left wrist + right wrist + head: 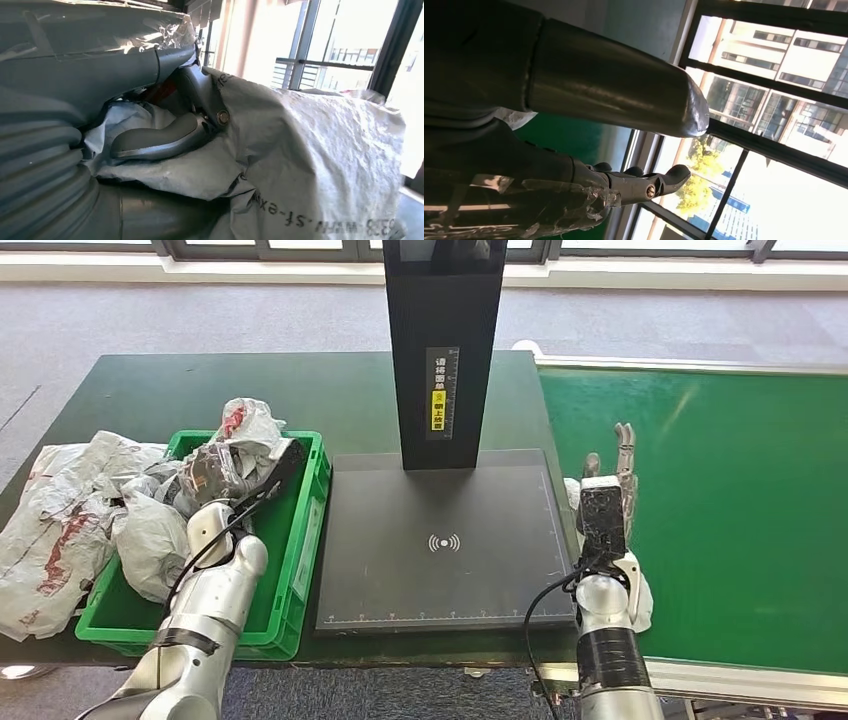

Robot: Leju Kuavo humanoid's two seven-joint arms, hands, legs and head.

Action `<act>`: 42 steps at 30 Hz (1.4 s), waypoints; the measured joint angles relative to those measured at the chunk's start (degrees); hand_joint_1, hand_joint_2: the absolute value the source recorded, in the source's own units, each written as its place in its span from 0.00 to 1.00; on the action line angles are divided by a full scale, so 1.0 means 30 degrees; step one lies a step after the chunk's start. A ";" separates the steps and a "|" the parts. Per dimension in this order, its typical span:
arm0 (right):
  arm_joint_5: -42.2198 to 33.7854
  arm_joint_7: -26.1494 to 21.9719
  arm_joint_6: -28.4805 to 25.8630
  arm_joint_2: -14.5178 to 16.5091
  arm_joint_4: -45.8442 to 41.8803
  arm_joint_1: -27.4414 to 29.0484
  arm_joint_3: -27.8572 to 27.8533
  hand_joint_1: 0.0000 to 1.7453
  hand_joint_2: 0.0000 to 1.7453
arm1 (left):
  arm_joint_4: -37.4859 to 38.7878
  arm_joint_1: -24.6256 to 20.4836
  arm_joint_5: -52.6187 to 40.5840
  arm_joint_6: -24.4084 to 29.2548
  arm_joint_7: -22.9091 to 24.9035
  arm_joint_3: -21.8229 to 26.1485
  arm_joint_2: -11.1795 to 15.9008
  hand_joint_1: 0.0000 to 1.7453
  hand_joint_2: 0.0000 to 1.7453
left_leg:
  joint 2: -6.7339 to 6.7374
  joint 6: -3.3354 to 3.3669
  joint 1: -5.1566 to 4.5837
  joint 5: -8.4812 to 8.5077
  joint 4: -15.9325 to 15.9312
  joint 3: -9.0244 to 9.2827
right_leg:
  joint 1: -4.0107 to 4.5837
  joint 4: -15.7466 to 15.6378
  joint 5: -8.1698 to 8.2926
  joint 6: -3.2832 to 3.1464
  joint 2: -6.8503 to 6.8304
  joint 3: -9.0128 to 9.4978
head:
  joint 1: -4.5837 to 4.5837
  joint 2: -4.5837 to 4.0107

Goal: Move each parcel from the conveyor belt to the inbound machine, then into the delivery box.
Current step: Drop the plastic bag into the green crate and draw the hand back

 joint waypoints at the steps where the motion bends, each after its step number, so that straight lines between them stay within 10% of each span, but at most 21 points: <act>1: 0.0076 0.0020 0.0000 0.0000 -0.0038 0.0051 -0.0078 0.00 0.00 | 0.0267 -0.0004 0.0002 0.0189 -0.0071 -0.0022 0.0068 0.00 0.25 | 0.0000 -0.0001 0.0000 -0.0001 -0.0001 0.0000 | 0.0003 0.0000 0.0000 0.0000 0.0002 -0.0001 | 0.0000 0.0000; 2: 0.0184 0.0060 -0.0073 0.0000 -0.0056 0.0096 -0.0140 0.00 0.00 | 0.0447 -0.0004 0.0004 0.0448 -0.0239 -0.0016 0.0111 0.00 0.00 | -0.0002 -0.0002 0.0000 -0.0002 -0.0002 -0.0002 | 0.0006 0.0000 -0.0001 -0.0001 0.0001 -0.0002 | 0.0000 0.0000; 9: 0.3511 0.1388 -0.4069 -0.0149 0.0685 -0.0220 -0.1001 0.00 0.00 | -0.0754 0.0608 0.1844 0.1626 -0.4122 0.0349 -0.0247 0.00 0.00 | -0.0010 -0.0003 0.0004 -0.0003 -0.0005 -0.0008 | 0.0006 0.0000 -0.0006 -0.0004 -0.0001 -0.0004 | 0.0002 0.0002; 17: 0.6714 0.2867 -0.7863 -0.1124 0.4046 -0.1346 -0.2637 0.00 0.00 | -0.8677 0.3272 0.9380 0.1703 -1.2451 0.1157 -0.2569 0.00 0.00 | -0.0018 0.0032 -0.0010 -0.0029 0.0007 -0.0022 | -0.0025 -0.0006 -0.0008 0.0007 -0.0010 0.0002 | 0.0005 -0.0002; 31: 0.7042 0.3052 -0.8351 -0.1819 0.6276 -0.1906 -0.3599 0.00 0.00 | -1.3645 0.4925 1.1978 0.1703 -1.3920 0.1161 -0.3561 0.00 0.00 | -0.0011 0.0020 -0.0010 -0.0023 0.0001 -0.0008 | 0.0000 -0.0003 -0.0014 0.0001 -0.0007 -0.0001 | 0.0000 0.0000; 38: 1.0718 0.5245 -0.8675 -0.2835 0.8173 -0.2165 -0.5210 0.00 0.00 | -1.6206 0.6271 1.6924 0.1703 -1.5264 -0.1933 -0.3426 0.00 0.00 | -0.0125 0.0033 -0.0007 -0.0030 0.0006 -0.0052 | -0.0021 -0.0009 -0.0034 0.0016 -0.0117 0.0019 | 0.0002 -0.0003; 41: 1.2343 0.7031 -0.7277 -0.3275 0.9605 -0.2703 -0.5604 0.00 0.00 | -1.6517 0.6449 1.7908 0.1632 -1.5612 -0.3124 -0.3282 0.00 0.75 | -0.0106 0.0046 -0.0014 -0.0039 0.0010 -0.0045 | -0.0032 -0.0011 -0.0030 0.0021 -0.0102 0.0019 | 0.0002 -0.0003; 42: 1.2653 0.7475 -0.6316 -0.3403 1.0086 -0.2883 -0.5679 0.00 0.25 | -1.6590 0.6572 1.8543 0.1438 -1.5880 -0.3426 -0.3222 0.00 1.00 | -0.0098 0.0048 -0.0016 -0.0040 0.0011 -0.0039 | -0.0034 -0.0011 -0.0029 0.0022 -0.0095 0.0018 | 0.0002 -0.0003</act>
